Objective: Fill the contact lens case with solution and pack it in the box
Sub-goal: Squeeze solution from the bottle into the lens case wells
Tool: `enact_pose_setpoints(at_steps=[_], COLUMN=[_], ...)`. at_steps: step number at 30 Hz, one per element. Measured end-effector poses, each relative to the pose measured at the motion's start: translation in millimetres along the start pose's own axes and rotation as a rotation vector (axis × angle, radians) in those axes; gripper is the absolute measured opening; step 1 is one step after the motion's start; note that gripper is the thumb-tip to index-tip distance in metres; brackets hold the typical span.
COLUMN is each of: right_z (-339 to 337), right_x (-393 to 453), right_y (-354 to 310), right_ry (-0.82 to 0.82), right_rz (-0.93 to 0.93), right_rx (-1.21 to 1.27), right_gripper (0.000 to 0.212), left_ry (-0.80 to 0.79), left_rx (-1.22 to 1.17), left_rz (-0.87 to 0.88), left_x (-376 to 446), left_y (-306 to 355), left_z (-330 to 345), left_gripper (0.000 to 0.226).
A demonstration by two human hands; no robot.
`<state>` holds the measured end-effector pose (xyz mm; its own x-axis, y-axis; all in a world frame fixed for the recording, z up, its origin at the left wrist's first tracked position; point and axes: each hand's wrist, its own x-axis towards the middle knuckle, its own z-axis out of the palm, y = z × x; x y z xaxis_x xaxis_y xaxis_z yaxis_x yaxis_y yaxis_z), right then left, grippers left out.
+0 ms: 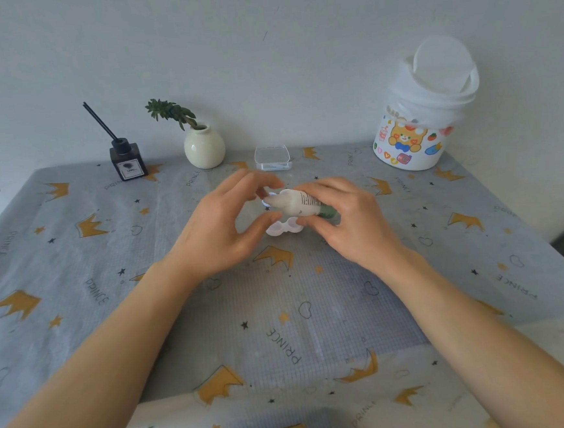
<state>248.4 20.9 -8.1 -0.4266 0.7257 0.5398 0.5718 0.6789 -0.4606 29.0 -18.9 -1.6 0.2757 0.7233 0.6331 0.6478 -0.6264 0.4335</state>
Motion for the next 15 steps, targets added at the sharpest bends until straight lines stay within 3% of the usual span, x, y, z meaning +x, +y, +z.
enact_pose_setpoints(at_steps=[6,9,15], right_z=[-0.8,-0.2,0.9], right_x=[-0.2,-0.4,-0.9], right_y=[-2.4,-1.9,-1.4], right_ry=[-0.005,-0.006,-0.008], right_rz=[0.005,0.01,0.013], right_rx=[0.011,0.006,0.0], right_gripper=[0.039,0.039,0.039], left_ry=[0.016,0.012,0.021], left_rx=[0.013,0.108,-0.074], left_rz=[-0.077,-0.212,-0.032], left_x=[-0.5,-2.0,-0.7], left_y=[4.2,6.8,5.1], left_z=[2.9,-0.8,0.9], left_gripper=[0.016,0.035,0.04])
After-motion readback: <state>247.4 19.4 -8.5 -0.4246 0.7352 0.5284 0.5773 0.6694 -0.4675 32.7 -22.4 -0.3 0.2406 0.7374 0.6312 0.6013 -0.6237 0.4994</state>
